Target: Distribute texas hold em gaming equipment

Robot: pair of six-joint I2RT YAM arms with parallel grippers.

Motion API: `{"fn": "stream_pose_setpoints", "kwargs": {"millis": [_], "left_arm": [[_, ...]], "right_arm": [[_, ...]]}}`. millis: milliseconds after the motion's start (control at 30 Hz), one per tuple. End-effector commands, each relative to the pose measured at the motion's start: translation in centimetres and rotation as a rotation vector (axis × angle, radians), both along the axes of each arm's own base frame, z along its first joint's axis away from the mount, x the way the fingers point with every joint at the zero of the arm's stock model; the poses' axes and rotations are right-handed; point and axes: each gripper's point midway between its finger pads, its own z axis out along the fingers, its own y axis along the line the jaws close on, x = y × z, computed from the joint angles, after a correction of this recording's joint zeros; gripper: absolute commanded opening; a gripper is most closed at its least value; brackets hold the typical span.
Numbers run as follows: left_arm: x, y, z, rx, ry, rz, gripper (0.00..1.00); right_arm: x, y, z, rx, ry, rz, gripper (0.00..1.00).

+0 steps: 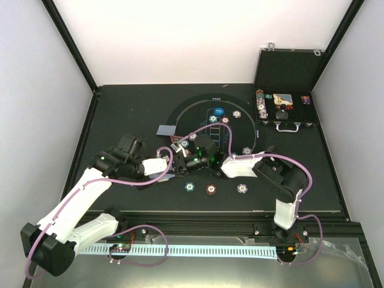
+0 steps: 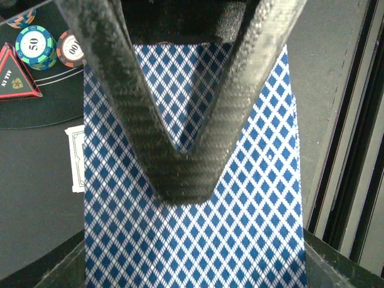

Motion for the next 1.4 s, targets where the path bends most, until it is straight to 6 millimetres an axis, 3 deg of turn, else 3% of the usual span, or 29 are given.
{"fn": "stream_pose_setpoints", "kwargs": {"millis": [0, 400, 567, 800, 1167, 1367], "left_arm": [[0.4, -0.3, 2.4, -0.04, -0.062, -0.009, 0.07], [0.5, -0.3, 1.8, -0.034, -0.056, -0.008, 0.07], [0.5, -0.3, 1.6, -0.029, -0.053, -0.009, 0.07], [0.6, -0.2, 1.5, -0.025, -0.055, -0.009, 0.07], [0.6, 0.0, 0.9, -0.008, -0.051, -0.009, 0.07], [0.7, 0.0, 0.7, -0.003, -0.048, -0.007, 0.07]], "right_arm": [[0.6, -1.4, -1.3, -0.067, 0.001, -0.038, 0.39], [0.3, -2.2, 1.3, -0.049, -0.048, -0.033, 0.39], [0.0, -2.8, 1.3, -0.082, -0.069, -0.03, 0.32], [-0.4, -3.5, 1.3, -0.113, -0.083, -0.028, 0.3], [0.1, -4.1, 2.3, -0.113, -0.097, -0.038, 0.06], [0.8, -5.1, 3.5, -0.067, -0.072, -0.061, 0.01]]}}
